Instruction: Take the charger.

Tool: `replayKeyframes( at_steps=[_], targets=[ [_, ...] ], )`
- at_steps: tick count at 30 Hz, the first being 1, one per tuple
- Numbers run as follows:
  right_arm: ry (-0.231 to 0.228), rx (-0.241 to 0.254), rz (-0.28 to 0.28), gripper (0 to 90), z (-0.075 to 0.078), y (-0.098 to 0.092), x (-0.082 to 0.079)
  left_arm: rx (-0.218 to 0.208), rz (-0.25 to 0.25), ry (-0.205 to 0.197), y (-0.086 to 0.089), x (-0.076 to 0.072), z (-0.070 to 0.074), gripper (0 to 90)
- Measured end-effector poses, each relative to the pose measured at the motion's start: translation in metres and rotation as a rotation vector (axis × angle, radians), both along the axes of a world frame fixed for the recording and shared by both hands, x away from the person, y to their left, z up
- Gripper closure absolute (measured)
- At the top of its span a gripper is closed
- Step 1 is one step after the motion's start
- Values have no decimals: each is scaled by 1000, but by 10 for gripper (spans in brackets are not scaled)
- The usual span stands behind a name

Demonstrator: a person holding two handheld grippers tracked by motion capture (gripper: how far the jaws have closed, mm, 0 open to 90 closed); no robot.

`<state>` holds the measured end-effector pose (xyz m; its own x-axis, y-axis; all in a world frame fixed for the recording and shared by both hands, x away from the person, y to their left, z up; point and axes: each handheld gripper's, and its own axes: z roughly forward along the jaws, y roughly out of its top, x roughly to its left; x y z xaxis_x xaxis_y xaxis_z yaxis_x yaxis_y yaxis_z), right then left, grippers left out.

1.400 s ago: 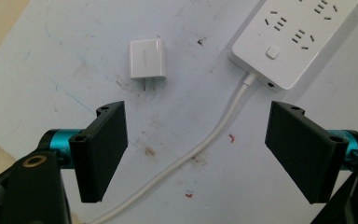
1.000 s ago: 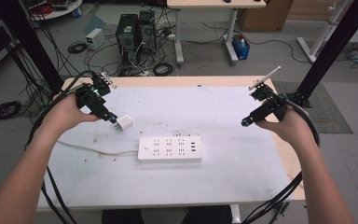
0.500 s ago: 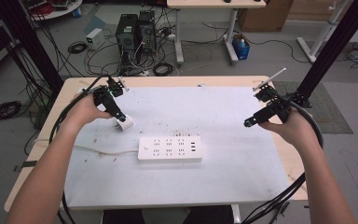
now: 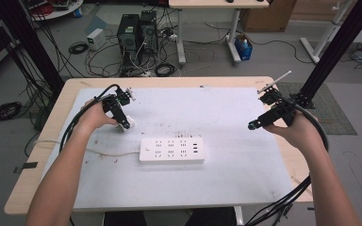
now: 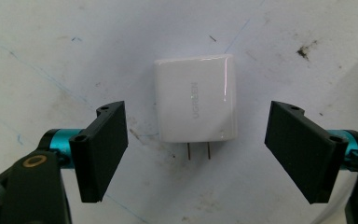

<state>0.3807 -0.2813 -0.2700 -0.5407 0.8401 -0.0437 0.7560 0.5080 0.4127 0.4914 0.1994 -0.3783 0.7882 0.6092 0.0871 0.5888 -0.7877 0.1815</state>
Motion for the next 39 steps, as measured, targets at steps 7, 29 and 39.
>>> replayKeyframes(
  at_steps=[7,29,39],
  targets=[
    [3,1,4,204,-2,0,0,14,7,17,-1,3,-11,216],
    [15,-6,13,204,-2,8,1,-37,-28,-23,-7,-20,15,420],
    [36,4,12,204,11,31,3,-108,-65,-73,-11,-52,79,421]
  ],
)
